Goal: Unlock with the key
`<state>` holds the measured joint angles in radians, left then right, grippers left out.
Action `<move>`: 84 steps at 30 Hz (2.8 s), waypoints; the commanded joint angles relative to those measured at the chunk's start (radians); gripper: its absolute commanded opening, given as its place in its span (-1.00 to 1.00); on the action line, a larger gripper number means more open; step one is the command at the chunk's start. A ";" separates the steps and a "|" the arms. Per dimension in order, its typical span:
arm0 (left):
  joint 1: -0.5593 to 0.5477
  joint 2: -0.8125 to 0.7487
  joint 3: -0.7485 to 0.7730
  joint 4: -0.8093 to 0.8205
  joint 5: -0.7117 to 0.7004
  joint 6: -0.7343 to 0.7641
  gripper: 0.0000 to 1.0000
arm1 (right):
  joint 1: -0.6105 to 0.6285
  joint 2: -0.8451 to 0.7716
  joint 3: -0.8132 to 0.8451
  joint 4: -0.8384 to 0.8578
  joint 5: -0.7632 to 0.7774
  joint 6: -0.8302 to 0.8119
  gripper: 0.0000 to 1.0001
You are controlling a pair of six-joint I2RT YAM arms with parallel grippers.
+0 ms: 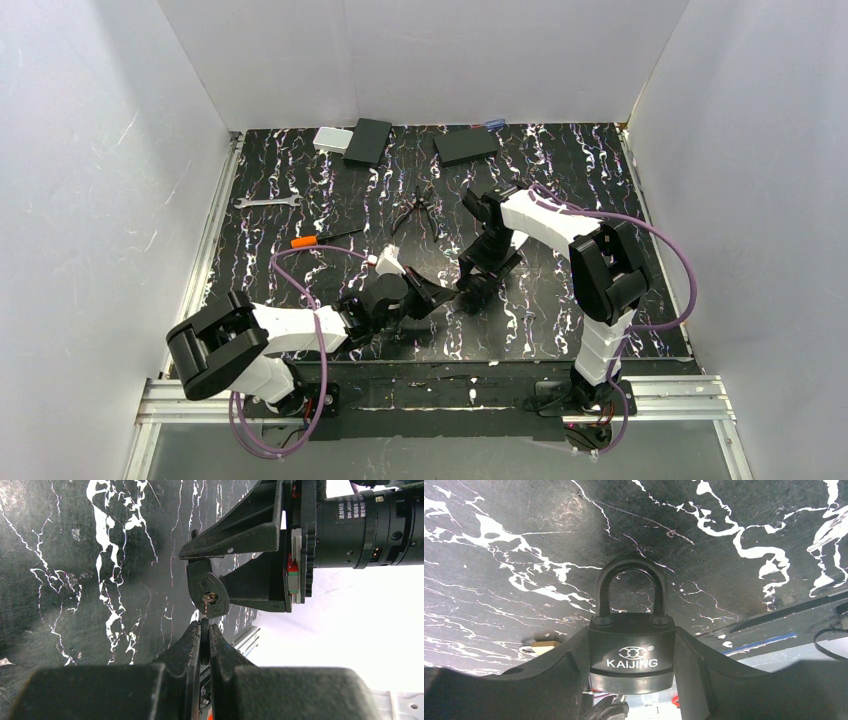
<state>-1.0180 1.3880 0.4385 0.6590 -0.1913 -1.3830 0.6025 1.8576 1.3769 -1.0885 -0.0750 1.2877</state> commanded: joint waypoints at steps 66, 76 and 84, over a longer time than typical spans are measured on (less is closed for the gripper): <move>-0.027 0.064 0.039 0.039 -0.146 0.045 -1.00 | 0.045 -0.078 0.047 -0.051 -0.072 0.153 -0.97; -0.055 0.071 0.040 0.038 -0.211 0.043 -1.00 | 0.046 -0.051 0.098 -0.082 -0.077 0.152 -0.97; -0.065 0.086 0.038 0.037 -0.230 -0.057 -1.00 | 0.050 -0.065 0.089 -0.052 -0.089 0.159 -0.97</move>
<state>-1.0767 1.4494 0.4553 0.7284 -0.3744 -1.4094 0.6186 1.8572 1.4136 -1.0988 -0.0189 1.4155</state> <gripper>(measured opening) 0.040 0.625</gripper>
